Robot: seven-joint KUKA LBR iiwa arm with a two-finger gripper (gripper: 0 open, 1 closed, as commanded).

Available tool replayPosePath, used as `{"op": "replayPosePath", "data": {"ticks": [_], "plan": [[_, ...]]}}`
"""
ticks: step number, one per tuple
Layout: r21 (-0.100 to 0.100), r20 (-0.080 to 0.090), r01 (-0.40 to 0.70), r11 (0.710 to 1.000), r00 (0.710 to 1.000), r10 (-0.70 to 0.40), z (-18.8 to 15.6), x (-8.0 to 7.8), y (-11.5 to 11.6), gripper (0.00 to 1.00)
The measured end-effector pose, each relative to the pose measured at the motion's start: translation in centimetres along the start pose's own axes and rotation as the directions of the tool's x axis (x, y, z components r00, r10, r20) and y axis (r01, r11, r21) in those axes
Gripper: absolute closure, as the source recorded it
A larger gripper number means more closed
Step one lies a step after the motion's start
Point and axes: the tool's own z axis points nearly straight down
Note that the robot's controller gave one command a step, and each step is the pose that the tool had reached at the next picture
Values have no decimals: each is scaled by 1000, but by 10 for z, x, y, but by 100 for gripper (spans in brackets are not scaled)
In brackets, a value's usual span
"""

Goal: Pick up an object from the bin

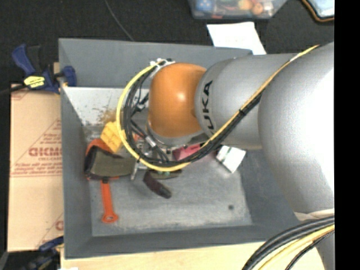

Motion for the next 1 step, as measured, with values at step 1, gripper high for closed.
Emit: {"op": "replayPosePath", "data": {"ticks": [1], "plan": [[-1, 0, 0, 1000, 1000, 0, -19, 0, 0, 100]]}}
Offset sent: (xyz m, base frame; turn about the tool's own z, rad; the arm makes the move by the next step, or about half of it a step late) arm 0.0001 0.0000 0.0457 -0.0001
